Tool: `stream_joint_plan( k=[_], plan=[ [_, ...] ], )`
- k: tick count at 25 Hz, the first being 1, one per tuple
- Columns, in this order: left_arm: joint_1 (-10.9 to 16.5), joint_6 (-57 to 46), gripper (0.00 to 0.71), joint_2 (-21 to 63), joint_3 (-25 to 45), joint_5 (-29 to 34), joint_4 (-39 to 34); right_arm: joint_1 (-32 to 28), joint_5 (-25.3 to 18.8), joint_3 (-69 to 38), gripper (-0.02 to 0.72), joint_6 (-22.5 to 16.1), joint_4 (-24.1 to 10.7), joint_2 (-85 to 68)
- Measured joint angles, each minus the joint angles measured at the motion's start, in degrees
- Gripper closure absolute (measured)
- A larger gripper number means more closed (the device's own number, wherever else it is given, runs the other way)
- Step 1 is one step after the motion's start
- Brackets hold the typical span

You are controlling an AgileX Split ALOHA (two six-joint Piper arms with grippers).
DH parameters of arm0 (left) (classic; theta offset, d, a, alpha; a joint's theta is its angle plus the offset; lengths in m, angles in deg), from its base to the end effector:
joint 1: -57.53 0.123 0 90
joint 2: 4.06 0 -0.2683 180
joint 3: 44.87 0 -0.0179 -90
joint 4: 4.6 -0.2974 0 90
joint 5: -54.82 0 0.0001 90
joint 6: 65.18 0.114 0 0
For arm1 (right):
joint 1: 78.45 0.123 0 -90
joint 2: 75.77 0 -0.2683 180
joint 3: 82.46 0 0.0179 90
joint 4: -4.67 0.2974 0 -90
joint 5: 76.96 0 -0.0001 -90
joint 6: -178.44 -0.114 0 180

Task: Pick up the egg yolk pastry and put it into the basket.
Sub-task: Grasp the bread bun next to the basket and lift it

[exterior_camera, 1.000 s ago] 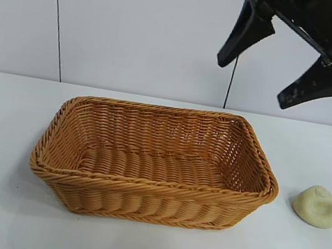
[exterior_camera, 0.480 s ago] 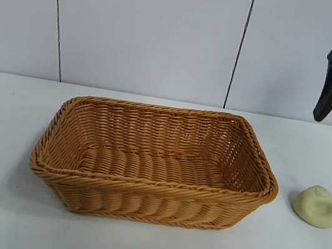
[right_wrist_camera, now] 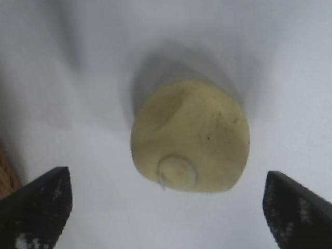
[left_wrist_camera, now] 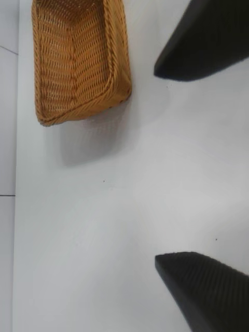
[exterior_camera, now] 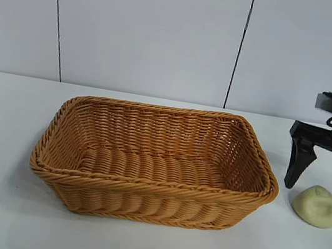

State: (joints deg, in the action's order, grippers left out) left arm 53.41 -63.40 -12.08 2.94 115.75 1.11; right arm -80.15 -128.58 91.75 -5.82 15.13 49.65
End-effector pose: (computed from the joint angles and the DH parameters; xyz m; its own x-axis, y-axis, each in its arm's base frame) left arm 0.0709 -0.0151 0.2913 -0.4497 0.0149 -0.8930 0.1413 0.9885 -0.0546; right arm 0.3866 0.0048 0.0464 -0.9744 0.2145 0.0671 0.2217 0.9661 0.1320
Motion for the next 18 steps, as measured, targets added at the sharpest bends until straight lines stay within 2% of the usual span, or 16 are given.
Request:
stream_joint_plan(
  k=[3, 5, 14, 18],
  plan=[
    [0.00, 0.00, 0.050, 0.00, 0.00, 0.00, 0.00, 0.00, 0.71, 0.00, 0.010, -0.41, 0.00, 1.18],
    [0.00, 0.00, 0.050, 0.00, 0.00, 0.00, 0.00, 0.00, 1.20, 0.06, 0.043, -0.45, 0.00, 1.16],
    [0.00, 0.00, 0.050, 0.00, 0.00, 0.00, 0.00, 0.00, 0.96, 0.06, 0.435, -0.58, -0.22, 1.16],
    [0.00, 0.00, 0.050, 0.00, 0.00, 0.00, 0.00, 0.00, -0.22, 0.19, 0.499, -0.58, -0.22, 1.16]
  ],
)
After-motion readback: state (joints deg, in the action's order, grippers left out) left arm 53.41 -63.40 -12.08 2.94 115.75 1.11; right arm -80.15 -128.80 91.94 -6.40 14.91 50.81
